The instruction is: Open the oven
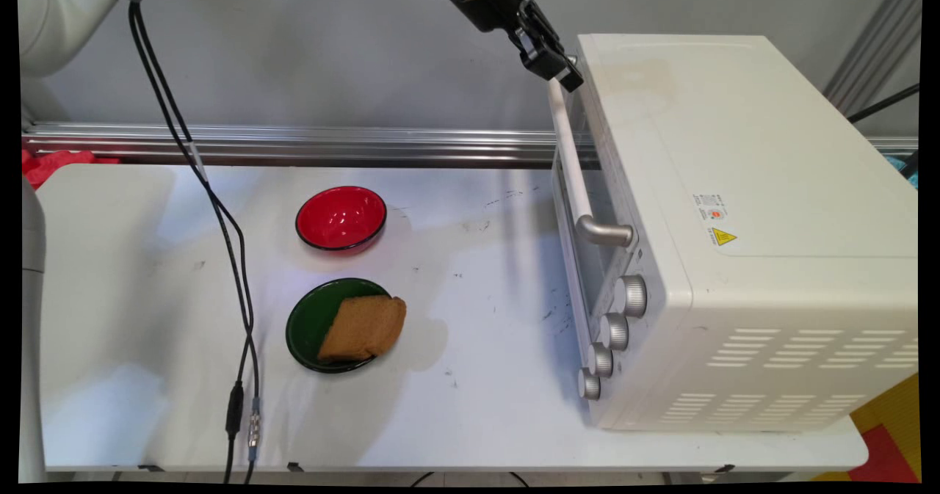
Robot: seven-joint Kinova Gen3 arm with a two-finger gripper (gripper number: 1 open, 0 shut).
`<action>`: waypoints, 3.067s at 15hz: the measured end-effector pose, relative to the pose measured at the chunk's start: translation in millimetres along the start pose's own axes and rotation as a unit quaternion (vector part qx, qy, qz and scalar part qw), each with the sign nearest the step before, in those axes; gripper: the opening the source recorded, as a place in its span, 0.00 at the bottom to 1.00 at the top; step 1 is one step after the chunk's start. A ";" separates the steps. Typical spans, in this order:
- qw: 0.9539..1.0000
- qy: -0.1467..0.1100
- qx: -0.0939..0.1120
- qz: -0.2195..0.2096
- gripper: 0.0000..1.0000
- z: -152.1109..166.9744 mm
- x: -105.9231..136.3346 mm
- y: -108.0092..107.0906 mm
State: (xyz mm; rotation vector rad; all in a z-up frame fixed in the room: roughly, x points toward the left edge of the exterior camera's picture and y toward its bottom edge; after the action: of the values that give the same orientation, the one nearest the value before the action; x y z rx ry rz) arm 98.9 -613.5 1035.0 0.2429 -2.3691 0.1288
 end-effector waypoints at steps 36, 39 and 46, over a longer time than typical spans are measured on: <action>0.996 -0.087 -0.009 -0.008 0.00 37.6 -89.1 23.3; 0.995 -0.100 -0.007 -0.007 0.00 34.7 -110.7 21.8; 0.993 -0.118 -0.010 0.005 0.00 38.0 -165.3 18.8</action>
State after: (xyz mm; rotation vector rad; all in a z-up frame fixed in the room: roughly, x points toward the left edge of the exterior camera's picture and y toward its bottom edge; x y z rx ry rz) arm 186.6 -578.6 892.9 0.2487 -2.6054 0.0858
